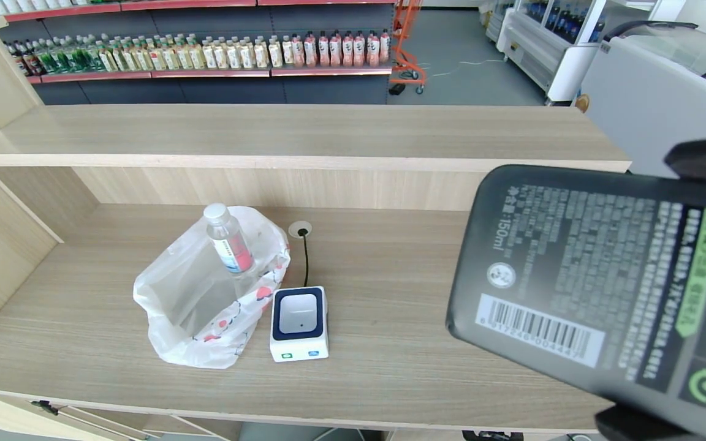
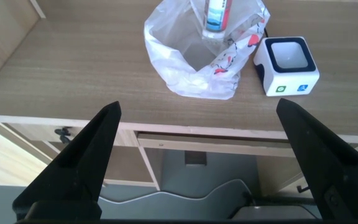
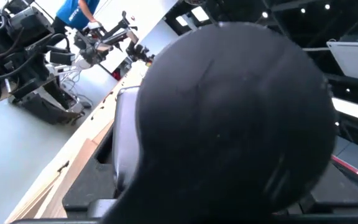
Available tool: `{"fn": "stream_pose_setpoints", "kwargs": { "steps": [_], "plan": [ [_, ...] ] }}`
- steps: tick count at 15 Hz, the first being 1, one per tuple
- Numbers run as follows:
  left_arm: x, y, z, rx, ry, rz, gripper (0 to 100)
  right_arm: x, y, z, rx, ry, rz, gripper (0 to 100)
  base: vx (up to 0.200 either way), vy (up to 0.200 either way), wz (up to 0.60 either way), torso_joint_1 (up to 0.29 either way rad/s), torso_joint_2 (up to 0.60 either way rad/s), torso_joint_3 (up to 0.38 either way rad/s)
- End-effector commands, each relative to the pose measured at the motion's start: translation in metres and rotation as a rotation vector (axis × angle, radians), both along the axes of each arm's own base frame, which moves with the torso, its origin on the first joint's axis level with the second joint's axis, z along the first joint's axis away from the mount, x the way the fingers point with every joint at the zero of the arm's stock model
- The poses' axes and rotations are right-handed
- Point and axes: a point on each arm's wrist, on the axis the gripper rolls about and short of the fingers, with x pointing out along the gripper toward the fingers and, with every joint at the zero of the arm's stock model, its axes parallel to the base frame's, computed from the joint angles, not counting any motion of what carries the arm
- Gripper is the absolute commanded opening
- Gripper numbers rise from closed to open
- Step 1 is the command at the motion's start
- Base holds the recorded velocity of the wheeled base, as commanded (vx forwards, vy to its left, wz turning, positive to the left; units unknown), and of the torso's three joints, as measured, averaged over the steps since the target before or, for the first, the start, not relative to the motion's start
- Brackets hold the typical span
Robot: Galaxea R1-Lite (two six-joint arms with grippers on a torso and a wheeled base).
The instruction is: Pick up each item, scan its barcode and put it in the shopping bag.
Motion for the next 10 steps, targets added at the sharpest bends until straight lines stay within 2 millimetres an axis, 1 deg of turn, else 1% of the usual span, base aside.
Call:
{"fn": "stream_pose_setpoints", "kwargs": {
  "steps": [1,5,7,8,10],
  "plan": [
    [0.0,0.0,0.0,0.0,0.002,0.0,100,-0.002,-0.002,0.001,0.004,-0.004,0.0,0,0.0,0.0,0.0,0.0,0.0,0.0],
    [0.0,0.0,0.0,0.0,0.002,-0.002,100,-0.008,-0.009,0.005,0.013,-0.013,-0.004,0,0.0,0.0,0.0,0.0,0.0,0.0],
    [0.0,0.0,0.0,0.0,0.002,0.0,100,-0.015,-0.019,0.001,-0.005,0.006,-0.018,0,0.0,0.0,0.0,0.0,0.0,0.0],
    [0.0,0.0,0.0,0.0,0.002,0.0,100,-0.015,-0.023,-0.001,-0.012,0.014,-0.033,0,0.0,0.0,0.0,0.0,0.0,0.0],
    [0.0,0.0,0.0,0.0,0.001,0.0,100,-0.016,-0.024,0.0,-0.011,0.011,-0.035,0,0.0,0.0,0.0,0.0,0.0,0.0]
  ]
}}
